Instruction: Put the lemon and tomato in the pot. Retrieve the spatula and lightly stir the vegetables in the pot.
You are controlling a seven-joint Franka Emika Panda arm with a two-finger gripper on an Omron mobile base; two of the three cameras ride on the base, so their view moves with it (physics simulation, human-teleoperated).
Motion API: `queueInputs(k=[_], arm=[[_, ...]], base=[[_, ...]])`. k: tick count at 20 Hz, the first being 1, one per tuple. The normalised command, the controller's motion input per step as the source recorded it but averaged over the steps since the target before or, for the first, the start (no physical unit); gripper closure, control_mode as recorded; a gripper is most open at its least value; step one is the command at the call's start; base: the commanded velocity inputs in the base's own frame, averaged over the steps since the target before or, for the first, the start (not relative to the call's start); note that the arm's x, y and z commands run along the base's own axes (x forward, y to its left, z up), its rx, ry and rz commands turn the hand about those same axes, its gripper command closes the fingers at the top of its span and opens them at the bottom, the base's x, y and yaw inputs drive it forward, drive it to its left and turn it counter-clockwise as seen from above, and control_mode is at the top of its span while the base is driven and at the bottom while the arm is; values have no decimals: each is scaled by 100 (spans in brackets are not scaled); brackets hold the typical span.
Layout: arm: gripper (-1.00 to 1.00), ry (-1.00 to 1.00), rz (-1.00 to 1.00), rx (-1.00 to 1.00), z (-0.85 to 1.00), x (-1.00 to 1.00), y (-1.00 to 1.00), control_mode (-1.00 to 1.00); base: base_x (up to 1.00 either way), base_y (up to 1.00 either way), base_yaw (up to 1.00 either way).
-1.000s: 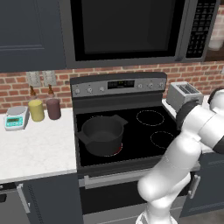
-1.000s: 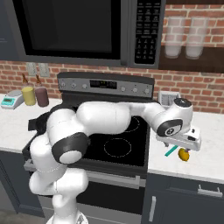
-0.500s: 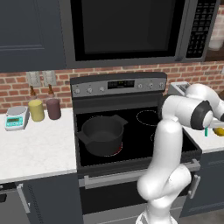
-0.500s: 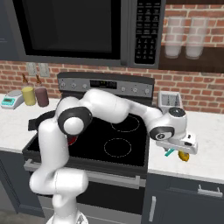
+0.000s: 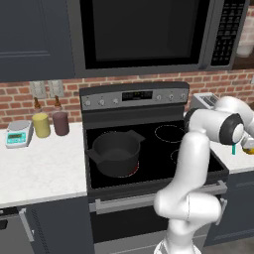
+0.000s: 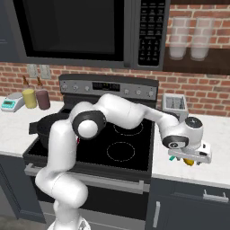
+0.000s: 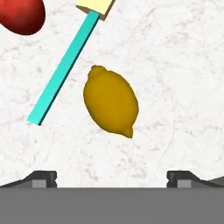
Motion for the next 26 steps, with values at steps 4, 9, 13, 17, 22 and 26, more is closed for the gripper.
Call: queueInputs(k=[4,9,13,17,22,26], arm=[[-100,0,10,0,-14,28,-6,-100],[-100,0,12,0,-28,28,0,-100],[-100,0,11,0,-33,21,0,-100],[-100,0,10,0,-21,11,0,-100],[-100,0,7,0,-14,14,0,-100],[-100,0,6,0,-15,18,0,-100]], base=[[0,0,0],[0,0,0],[0,0,0],[0,0,0],[0,0,0],[0,0,0]])
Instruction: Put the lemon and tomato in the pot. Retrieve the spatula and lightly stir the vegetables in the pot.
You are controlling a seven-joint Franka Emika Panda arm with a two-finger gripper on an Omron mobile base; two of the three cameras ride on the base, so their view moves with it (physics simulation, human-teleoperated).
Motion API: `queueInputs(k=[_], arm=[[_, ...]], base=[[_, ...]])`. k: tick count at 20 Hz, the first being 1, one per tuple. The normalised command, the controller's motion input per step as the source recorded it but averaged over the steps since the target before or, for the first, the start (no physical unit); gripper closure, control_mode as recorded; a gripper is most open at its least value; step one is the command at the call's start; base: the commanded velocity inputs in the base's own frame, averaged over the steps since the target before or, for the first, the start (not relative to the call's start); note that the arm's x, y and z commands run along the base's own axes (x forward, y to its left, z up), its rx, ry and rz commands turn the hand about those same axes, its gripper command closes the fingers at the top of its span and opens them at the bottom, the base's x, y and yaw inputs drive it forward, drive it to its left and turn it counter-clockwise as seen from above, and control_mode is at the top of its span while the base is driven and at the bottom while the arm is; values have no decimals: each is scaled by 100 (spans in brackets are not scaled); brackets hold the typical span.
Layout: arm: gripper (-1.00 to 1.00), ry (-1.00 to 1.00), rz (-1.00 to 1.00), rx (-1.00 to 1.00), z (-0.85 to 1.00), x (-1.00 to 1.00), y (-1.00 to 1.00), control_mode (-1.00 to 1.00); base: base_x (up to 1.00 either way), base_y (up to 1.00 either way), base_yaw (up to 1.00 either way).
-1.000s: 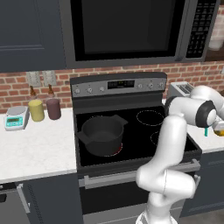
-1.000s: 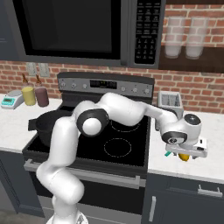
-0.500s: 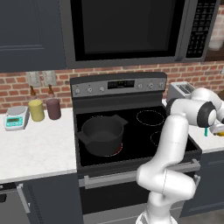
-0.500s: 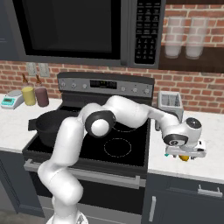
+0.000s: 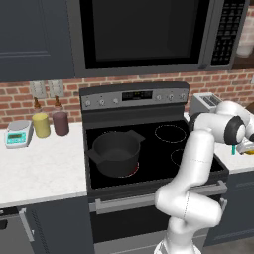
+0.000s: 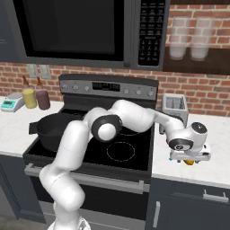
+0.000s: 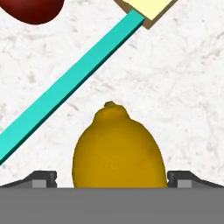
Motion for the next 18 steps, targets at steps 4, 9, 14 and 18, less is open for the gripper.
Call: queueInputs(k=[4,9,14,18], arm=[[100,0,5,0,-10,9,2,-100],[100,-4,1,0,3,-6,19,-100],[100,-20,0,-2,72,-53,60,-100],[100,-13,0,-4,100,-62,92,-100]], base=[[0,0,0],[0,0,0],[0,0,0],[0,0,0]])
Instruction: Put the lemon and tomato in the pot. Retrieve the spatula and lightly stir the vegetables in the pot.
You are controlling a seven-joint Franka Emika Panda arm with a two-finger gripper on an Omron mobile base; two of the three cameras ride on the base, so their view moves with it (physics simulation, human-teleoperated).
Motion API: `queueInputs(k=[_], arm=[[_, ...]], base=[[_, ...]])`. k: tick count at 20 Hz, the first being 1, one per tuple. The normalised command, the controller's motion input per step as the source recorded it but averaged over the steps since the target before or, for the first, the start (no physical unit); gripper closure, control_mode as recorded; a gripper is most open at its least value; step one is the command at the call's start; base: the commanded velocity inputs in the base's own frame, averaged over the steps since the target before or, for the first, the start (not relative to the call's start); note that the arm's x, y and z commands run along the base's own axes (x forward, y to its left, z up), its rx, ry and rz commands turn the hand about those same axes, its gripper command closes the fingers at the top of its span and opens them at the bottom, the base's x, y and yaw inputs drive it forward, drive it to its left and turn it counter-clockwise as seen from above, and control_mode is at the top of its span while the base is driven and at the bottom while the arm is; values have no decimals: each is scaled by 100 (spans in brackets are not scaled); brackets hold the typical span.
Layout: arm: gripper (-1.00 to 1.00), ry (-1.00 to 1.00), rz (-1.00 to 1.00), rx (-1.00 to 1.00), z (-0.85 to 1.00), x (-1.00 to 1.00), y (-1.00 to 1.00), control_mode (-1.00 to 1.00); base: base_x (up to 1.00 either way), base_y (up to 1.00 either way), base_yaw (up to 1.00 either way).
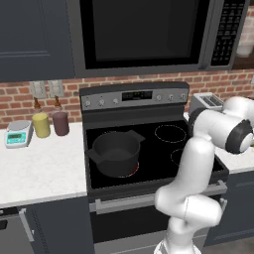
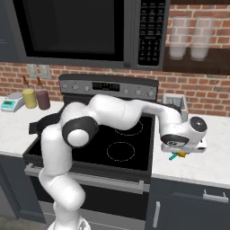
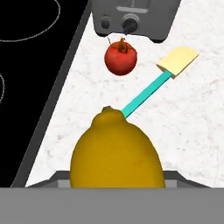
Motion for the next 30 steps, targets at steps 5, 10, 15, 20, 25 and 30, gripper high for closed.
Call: queueInputs(k=[5,10,15,20,25,30], arm=[[100,3,0,-4,100,-45,100,-100],[100,12,0,-4,100,-26,100,-100],[100,13,1,-7,87,-12,100,-100],[100,11,5,-8,40,-16,100,-100],[100,5,7,-9,2,-20,100,-100],[100,4,6,-4,0,-5,100,-100]], base=[[0,0,0],[0,0,0],[0,0,0],[0,0,0],[0,0,0],[0,0,0]])
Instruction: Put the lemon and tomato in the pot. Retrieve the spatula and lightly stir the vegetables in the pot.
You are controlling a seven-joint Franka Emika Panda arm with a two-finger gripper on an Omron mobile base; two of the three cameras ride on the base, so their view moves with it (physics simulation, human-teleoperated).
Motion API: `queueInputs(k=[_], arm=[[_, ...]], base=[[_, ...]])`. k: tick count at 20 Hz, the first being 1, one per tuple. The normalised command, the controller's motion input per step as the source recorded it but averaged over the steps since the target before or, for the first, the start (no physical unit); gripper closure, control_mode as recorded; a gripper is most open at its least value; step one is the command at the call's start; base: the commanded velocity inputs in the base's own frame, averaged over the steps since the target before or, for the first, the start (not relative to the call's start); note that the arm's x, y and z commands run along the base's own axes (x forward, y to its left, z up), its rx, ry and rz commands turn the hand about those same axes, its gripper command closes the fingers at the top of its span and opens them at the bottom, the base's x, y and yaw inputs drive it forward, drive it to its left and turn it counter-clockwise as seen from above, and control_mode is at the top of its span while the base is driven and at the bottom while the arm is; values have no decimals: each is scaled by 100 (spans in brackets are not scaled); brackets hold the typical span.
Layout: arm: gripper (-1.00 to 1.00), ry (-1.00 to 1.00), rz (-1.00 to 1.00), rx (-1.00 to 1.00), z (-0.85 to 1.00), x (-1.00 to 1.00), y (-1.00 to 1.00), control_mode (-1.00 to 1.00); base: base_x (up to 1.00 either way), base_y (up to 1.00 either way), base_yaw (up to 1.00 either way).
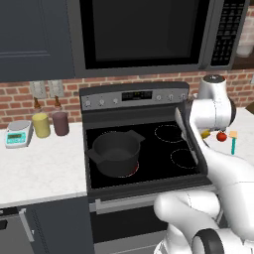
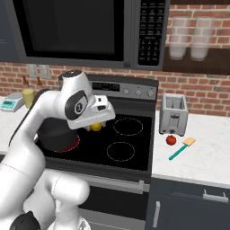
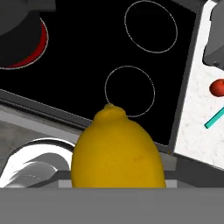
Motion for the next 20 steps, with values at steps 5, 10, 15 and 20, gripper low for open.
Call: queueInputs(k=[5,10,15,20], arm=[[100,6,4,0,4,0,100,-100],[100,5,3,0,9,0,100,-100],[100,4,1,0,2,9,100,-100],[100,3,0,0,-8,41,88,-100]], base=[[0,0,0],[0,0,0],[0,0,0],[0,0,0]])
